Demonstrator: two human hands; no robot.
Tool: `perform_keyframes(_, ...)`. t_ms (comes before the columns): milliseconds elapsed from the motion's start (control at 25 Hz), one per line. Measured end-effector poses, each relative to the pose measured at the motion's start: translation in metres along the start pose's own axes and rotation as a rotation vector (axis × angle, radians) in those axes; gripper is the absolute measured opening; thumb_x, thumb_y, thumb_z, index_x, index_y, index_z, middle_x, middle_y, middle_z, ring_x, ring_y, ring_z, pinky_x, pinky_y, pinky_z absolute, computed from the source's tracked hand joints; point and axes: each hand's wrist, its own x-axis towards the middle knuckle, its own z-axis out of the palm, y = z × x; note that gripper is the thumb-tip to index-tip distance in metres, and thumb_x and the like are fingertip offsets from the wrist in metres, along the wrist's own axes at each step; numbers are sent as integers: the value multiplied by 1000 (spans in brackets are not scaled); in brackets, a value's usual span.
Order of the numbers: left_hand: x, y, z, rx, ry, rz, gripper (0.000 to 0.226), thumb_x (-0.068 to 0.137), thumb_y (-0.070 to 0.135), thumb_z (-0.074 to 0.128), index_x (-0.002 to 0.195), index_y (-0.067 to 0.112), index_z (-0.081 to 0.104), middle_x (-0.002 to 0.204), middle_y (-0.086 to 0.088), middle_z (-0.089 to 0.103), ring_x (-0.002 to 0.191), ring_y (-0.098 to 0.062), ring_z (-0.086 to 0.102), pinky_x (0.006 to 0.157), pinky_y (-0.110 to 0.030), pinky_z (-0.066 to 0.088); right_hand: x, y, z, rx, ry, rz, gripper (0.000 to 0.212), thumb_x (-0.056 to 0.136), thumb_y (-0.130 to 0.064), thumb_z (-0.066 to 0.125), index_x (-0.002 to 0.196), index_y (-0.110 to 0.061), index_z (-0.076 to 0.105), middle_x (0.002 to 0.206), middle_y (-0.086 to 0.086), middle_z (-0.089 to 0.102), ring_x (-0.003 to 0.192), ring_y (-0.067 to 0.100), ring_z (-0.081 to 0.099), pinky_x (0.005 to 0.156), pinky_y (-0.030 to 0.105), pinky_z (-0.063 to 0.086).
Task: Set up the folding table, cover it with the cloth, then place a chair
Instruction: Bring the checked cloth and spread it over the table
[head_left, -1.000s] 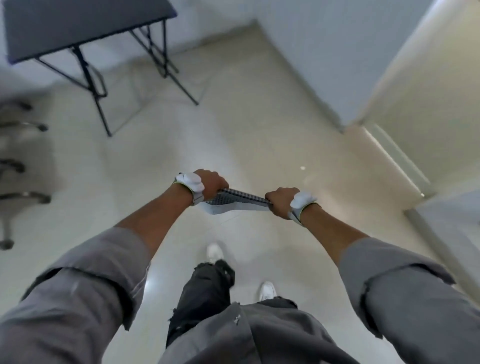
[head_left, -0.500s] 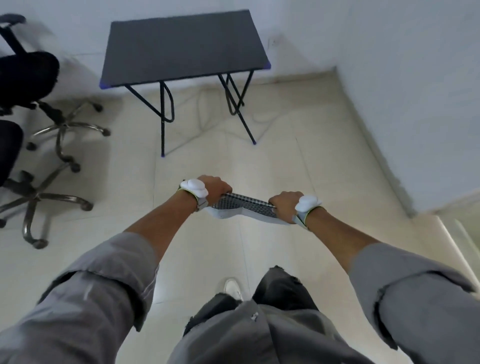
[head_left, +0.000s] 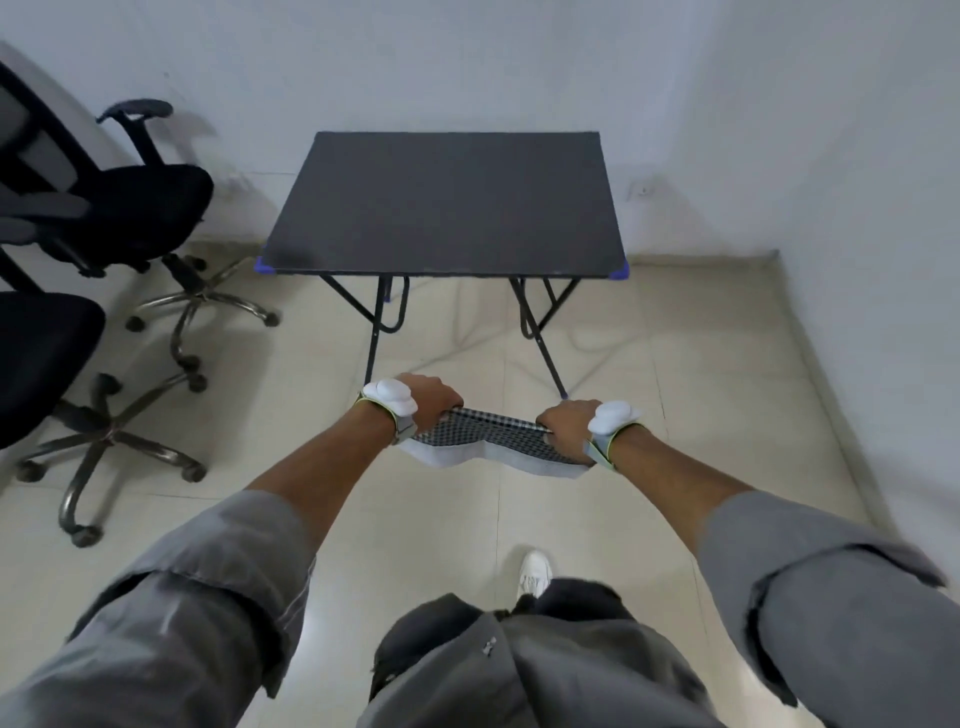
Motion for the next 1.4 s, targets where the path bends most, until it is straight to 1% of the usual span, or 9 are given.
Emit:
perform_keyframes(240,86,-105,-122,10,162,-120,23,96,19,48,113,26,62,106,-4,70,93,-32,67,66,-32,46,120,70,-158,-139,229,-23,28,94,-27,46,118,-25,62,113,9,68,99,33,67,74,35,48)
perform_keyframes(400,138,-181,-215,72,438,-219,26,97,19,49,118,30,61,108,-3,71,95,-33,68,71,-36,48,190,102,-267,-174,491,51,25,90,-16,46,110,-22,58,102,8,69,92,34,68,66,36,39)
perform_keyframes(600,215,-261,-231,61,672,-265,34,95,13,52,125,27,54,117,1,68,102,-29,67,79,-39,49,283,122,-319,-206,704,81,20,93,-13,47,110,-16,56,102,5,68,88,33,66,62,37,40)
perform_keyframes(680,253,-286,-208,-46,565,-224,47,94,12,54,138,25,46,141,-2,56,126,-28,55,100,-42,43,330,125,-309,-195,574,78,26,94,-16,50,119,-16,54,115,5,63,103,31,62,74,39,44)
perform_keyframes(760,289,-306,-174,-97,232,-195,62,95,25,59,151,22,31,162,-7,25,148,-27,26,118,-49,25,375,125,-289,-172,304,96,34,96,-27,53,128,-16,50,127,5,56,117,29,55,88,44,47)
perform_keyframes(920,329,-327,-124,-164,-175,-117,80,94,44,60,158,22,16,167,-7,-2,154,-28,-1,121,-55,15,419,124,-242,26,-65,98,53,96,-41,53,140,-15,41,141,10,45,120,34,55,91,45,49)
perform_keyframes(1120,361,-343,-109,-333,-192,-127,86,93,44,62,158,23,9,166,-3,-11,154,-27,-7,118,-61,22,466,128,-232,62,-191,86,74,95,-34,57,156,-18,17,166,11,2,129,43,50,100,51,46)
perform_keyframes(1280,386,-360,-123,-401,-202,-178,87,93,43,62,159,23,9,166,-6,-14,153,-30,-10,120,-60,17,505,148,-255,25,-168,51,75,92,-14,55,156,-14,16,166,13,-3,129,43,50,100,51,47)
perform_keyframes(1400,407,-375,-139,-461,-213,-243,86,93,45,62,159,23,10,165,-12,-13,152,-35,-9,121,-56,15,530,168,-277,-51,-165,-36,79,94,-4,52,159,-14,9,166,12,-8,141,43,33,108,57,39)
